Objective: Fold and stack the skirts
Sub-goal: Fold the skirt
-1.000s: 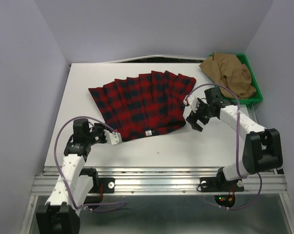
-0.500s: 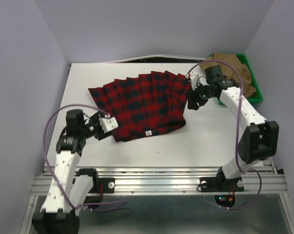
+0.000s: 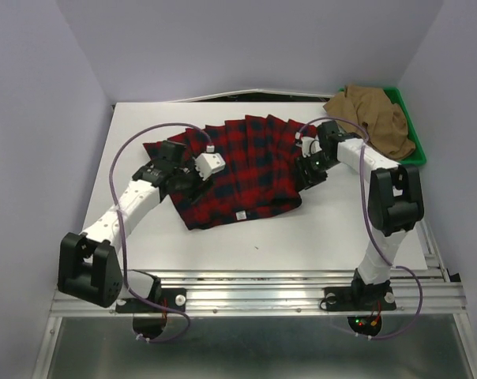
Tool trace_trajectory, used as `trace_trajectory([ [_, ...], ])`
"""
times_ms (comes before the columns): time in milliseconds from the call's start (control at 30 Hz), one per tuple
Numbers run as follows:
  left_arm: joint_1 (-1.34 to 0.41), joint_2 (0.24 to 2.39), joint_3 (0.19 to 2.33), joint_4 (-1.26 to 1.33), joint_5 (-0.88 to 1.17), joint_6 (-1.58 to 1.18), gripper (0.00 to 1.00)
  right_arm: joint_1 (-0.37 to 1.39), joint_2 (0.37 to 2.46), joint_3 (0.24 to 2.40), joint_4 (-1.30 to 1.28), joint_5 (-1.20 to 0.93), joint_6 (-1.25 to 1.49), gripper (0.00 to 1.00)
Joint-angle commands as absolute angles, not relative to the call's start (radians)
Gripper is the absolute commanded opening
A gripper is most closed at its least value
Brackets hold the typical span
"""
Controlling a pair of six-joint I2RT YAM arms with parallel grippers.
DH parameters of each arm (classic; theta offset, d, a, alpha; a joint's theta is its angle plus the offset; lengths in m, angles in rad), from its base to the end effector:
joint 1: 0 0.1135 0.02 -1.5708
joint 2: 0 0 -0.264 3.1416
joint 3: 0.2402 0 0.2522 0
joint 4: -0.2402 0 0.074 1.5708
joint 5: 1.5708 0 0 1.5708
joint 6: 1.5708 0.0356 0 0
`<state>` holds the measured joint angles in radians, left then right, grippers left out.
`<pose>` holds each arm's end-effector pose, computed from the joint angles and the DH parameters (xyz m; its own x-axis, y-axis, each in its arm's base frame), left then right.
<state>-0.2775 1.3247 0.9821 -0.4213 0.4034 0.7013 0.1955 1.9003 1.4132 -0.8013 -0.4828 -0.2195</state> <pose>0.2690 -0.0911 0.2699 -0.1698 0.6654 -0.7269 0.8300 0.4942 0.2585 0.3689 0.0899 0.2003 -0.8544 -0.3658 -0.3691 -0.4969 0.7828 0.3745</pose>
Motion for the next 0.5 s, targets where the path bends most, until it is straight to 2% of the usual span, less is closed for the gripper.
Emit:
trace_trajectory([
  [0,-0.434,1.301,0.994,-0.341,0.285,0.634,0.68,0.21,1.904,1.371,-0.798,-0.495,-0.199,0.49],
  [100,-0.576,1.36,0.966,-0.325,0.177,0.644,0.68,0.21,1.924,1.35,-0.793,-0.509,-0.152,0.51],
  [200,-0.638,1.402,0.947,-0.316,0.12,0.657,0.68,0.21,1.936,1.351,-0.792,-0.537,-0.114,0.55],
  [467,-0.704,1.453,0.89,-0.262,0.055,0.675,0.68,0.21,1.988,1.376,-0.782,-0.538,-0.058,0.53],
])
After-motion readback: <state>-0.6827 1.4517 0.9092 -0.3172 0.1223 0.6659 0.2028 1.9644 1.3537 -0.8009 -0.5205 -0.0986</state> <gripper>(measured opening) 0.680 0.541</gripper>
